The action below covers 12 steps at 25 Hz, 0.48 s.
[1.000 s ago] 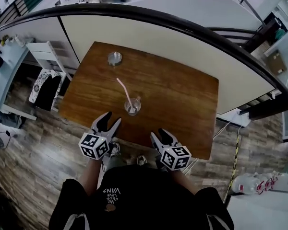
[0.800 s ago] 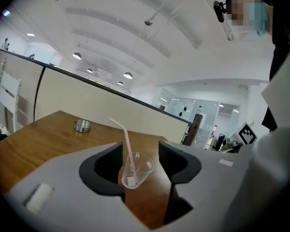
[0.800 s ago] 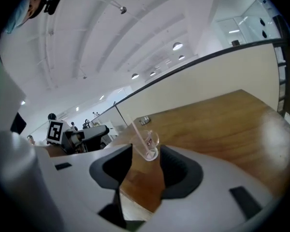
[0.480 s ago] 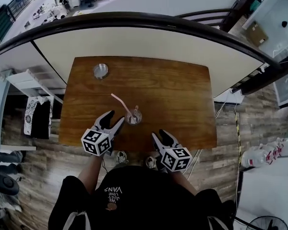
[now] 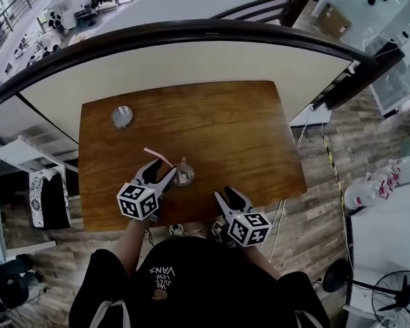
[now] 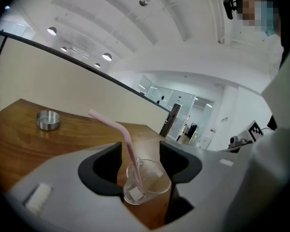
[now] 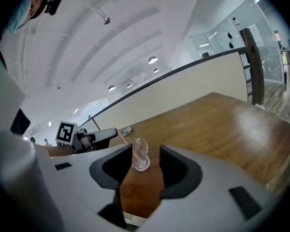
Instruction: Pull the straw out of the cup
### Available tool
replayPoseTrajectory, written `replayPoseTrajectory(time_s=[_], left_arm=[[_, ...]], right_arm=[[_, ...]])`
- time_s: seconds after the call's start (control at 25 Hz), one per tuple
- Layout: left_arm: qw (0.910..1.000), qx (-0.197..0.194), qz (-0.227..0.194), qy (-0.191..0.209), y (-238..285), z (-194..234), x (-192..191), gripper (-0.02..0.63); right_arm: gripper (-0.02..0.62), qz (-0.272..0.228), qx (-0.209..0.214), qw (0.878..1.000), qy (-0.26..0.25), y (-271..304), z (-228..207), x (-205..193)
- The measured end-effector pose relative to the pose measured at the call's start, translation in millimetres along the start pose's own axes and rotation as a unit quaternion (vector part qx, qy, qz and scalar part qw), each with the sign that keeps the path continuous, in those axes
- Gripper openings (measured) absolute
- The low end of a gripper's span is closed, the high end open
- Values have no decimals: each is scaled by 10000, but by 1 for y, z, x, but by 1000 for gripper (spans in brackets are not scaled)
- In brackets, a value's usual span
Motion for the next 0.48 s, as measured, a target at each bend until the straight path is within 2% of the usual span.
replayPoseTrajectory(time_s=[0.28, 0.48], left_arm=[[9998, -120, 144, 45, 16, 1, -6, 230], [9998, 22, 174, 86, 21, 3, -10, 227]], right_arm=[[164, -166, -261, 9995, 90, -12, -9, -2], [164, -241, -324, 9991, 139, -21, -15, -3]])
Point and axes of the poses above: the fingertips, and each gripper's own axes: y forward along the fingers, z to its left, x out of its top, the point moved 3 cm from there along -y, backward along the fingers, and after that the axes turned 7 degrees about x, right-handed, at the moved point
